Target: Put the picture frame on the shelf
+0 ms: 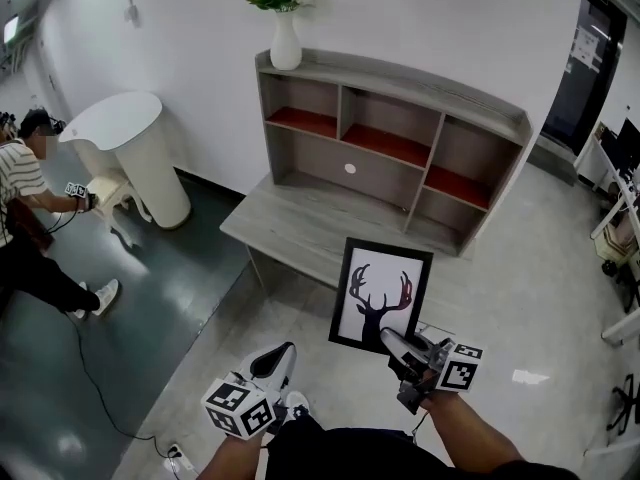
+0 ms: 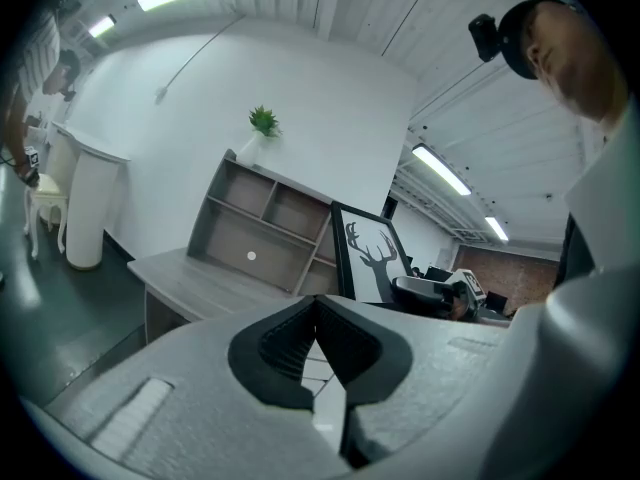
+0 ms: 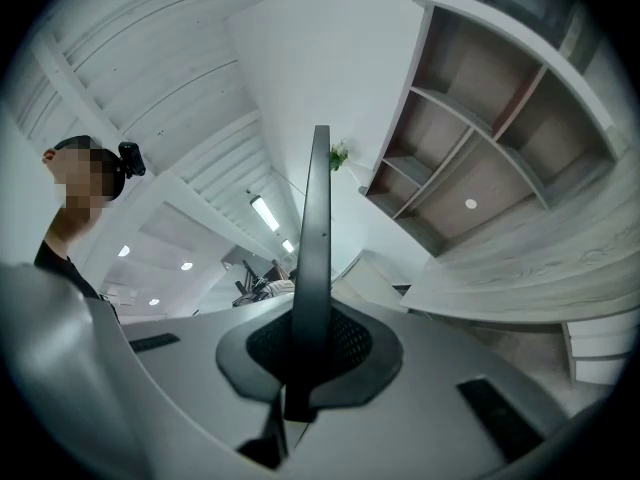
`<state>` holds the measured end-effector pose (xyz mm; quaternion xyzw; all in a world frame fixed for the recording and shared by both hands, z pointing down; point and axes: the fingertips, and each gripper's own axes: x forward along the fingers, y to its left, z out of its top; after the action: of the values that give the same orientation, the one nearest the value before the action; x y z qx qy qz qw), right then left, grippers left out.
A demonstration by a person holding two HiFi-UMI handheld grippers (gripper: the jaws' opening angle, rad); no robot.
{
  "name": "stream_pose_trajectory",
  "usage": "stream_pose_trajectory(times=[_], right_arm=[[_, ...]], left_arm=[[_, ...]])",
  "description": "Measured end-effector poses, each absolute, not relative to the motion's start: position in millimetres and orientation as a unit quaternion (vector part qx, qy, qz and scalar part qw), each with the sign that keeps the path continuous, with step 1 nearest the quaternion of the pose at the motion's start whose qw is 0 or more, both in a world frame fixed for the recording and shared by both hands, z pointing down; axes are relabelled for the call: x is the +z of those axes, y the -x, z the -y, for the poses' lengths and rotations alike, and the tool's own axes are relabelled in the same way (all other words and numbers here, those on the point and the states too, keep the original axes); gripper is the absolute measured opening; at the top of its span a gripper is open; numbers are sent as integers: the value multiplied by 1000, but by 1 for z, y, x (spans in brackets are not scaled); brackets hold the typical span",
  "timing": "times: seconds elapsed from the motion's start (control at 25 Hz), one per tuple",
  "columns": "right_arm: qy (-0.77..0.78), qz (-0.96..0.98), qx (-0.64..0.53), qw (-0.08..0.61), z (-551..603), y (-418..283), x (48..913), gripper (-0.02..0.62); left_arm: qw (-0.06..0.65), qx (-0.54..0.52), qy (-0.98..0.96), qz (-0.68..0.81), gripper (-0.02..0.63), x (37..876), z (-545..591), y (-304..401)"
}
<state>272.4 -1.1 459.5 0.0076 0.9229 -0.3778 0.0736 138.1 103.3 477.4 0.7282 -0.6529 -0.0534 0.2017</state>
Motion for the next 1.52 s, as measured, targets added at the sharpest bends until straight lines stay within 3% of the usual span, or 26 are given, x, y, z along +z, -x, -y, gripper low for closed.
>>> stream_pose_trajectory(times=[0.44,1.0,1.52], right_arm=[[53,-922,-371,96,40,-163,452,21],[82,-921,-367,101,83,-121,453,21],[74,-919,-364,129,197,-46,450,21]], left_arm=[[196,-35,-764,614,9,467,-57,-11],[209,-42,-773,598,9,478,-7,39],[190,-9,-773,605,9,462,99,111]])
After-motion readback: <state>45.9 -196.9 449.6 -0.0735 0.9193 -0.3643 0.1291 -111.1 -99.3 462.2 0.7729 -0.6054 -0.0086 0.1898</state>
